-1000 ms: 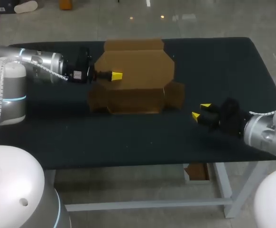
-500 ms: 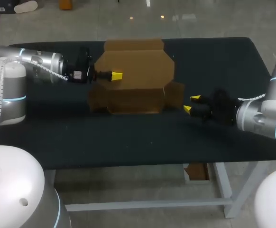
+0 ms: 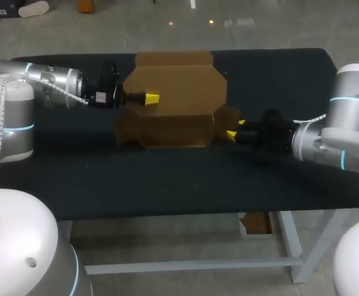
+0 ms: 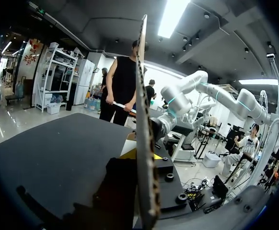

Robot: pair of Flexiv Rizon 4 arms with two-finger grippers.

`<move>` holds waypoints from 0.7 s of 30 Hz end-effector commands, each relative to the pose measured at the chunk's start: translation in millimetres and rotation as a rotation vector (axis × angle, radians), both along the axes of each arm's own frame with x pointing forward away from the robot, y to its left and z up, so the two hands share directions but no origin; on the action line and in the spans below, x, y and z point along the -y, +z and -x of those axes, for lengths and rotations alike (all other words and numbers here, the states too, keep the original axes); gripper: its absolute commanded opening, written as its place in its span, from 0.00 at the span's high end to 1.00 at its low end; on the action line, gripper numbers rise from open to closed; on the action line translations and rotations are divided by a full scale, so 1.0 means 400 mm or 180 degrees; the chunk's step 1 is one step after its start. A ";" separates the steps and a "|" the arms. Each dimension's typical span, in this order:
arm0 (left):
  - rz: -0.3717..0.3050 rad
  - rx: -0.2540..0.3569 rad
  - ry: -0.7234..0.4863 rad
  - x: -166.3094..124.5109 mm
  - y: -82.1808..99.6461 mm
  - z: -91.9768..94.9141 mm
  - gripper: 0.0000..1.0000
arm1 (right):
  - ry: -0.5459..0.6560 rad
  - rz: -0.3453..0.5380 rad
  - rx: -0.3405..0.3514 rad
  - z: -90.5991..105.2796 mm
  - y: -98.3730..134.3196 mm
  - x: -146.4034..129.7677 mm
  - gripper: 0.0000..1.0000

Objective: Assemble the packaging by folding the flat box into shape, placing the metal phone stand inside, and closing the box properly

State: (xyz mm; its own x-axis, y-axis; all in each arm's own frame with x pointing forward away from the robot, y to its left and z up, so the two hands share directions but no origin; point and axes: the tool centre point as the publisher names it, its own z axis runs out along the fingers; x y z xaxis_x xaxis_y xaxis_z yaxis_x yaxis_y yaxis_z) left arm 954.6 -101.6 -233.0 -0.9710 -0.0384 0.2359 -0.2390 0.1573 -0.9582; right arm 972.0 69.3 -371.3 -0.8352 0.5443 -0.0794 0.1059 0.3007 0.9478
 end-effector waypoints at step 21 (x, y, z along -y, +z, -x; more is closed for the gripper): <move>0.0003 0.0001 -0.0004 -0.003 -0.007 0.000 1.00 | -0.0254 -0.0011 0.0046 0.033 0.006 -0.052 1.00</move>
State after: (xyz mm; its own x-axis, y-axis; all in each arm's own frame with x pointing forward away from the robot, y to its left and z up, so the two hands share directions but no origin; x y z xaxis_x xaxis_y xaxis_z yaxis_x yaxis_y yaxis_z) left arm 954.6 -99.9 -232.7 -0.9710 -0.0397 0.2357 -0.2391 0.1569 -0.9582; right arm 963.3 82.4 -367.8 -0.8040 0.5895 -0.0779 0.1238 0.2940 0.9478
